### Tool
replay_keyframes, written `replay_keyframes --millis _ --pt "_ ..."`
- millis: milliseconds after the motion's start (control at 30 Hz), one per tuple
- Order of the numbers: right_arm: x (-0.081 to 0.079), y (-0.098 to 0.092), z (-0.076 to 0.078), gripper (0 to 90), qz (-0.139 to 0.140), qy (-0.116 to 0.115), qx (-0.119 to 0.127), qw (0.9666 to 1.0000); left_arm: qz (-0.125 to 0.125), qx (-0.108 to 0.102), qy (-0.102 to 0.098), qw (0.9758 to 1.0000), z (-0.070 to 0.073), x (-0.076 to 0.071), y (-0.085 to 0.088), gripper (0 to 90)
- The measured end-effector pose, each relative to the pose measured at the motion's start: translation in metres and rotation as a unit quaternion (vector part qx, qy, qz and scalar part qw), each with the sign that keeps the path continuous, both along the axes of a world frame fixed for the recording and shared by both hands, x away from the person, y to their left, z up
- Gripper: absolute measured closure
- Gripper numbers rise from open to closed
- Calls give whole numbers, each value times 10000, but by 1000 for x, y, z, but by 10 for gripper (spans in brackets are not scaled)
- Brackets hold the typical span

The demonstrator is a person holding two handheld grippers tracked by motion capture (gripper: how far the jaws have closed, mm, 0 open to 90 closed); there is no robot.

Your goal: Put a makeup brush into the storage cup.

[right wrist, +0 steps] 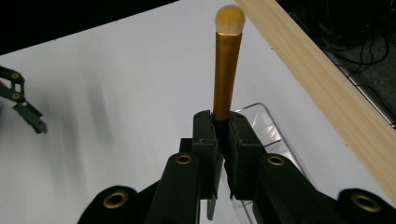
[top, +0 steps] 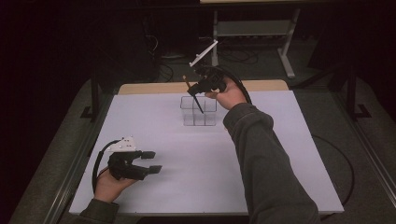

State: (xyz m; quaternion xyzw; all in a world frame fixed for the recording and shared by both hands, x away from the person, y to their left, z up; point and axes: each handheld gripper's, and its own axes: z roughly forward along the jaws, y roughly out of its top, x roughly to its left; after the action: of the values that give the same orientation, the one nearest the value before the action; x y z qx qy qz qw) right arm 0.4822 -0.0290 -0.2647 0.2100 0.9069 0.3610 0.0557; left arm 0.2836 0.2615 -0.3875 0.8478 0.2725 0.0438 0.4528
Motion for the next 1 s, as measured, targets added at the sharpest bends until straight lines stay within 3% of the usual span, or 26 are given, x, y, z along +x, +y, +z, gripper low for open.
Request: replay_keyframes --millis 300,467,667,767,1000 --pt "19 10 3 825 -136 -24 -65 9999 -5 -36 -14 10000 0 1 2 363" --pt "30 13 -3 825 -232 -72 -102 9997 -43 -22 -49 10000 1 1 3 360" --pt "36 11 -11 825 -367 -2 -201 9991 12 -67 19 10000 0 0 2 361" --pt "37 9 -12 824 -423 -1 -101 9991 21 -77 14 10000 1 0 2 361" --pt "38 10 -15 824 -487 9 -134 9987 -7 -26 -37 10000 1 1 5 358"
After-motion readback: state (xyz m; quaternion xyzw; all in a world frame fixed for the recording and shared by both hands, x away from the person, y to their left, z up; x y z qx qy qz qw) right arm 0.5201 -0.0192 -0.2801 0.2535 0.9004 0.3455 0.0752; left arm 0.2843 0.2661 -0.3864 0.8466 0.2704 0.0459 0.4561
